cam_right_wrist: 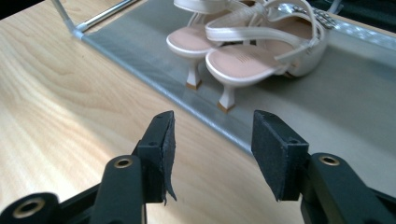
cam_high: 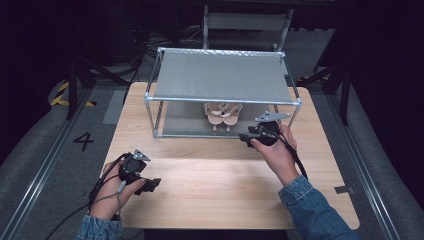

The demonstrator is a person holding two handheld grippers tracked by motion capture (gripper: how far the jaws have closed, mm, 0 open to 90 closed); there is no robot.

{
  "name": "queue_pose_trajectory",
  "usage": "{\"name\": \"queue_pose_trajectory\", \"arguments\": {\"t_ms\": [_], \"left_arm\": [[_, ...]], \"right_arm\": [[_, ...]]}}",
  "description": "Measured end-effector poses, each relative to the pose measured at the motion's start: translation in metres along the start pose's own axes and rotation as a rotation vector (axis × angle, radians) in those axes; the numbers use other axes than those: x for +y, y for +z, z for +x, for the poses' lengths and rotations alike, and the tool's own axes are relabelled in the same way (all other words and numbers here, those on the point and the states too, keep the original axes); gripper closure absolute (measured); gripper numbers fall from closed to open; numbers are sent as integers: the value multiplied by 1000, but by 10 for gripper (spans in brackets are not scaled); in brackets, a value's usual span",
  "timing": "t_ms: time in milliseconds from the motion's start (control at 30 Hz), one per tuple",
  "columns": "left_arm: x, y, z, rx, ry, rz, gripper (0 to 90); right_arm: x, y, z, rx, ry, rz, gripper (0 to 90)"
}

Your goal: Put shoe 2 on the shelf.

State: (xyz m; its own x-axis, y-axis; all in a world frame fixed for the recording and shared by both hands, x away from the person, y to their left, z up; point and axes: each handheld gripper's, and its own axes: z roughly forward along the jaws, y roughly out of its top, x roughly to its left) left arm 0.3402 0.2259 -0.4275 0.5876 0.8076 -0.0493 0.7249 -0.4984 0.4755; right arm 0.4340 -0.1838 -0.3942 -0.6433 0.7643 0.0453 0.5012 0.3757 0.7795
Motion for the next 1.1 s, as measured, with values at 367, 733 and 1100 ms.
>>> {"name": "queue_pose_trajectory", "arguments": {"t_ms": [367, 733, 1100], "left_arm": [[15, 2, 0, -11, 28, -11, 196], [15, 0, 5, -5, 8, -11, 194], [12, 0, 14, 7, -28, 26, 193]], "right_arm": [[-25, -45, -16, 0, 44, 38, 454], [-41, -68, -35, -31, 74, 155, 404], [-65, -76, -59, -50, 113, 279, 365]]}}
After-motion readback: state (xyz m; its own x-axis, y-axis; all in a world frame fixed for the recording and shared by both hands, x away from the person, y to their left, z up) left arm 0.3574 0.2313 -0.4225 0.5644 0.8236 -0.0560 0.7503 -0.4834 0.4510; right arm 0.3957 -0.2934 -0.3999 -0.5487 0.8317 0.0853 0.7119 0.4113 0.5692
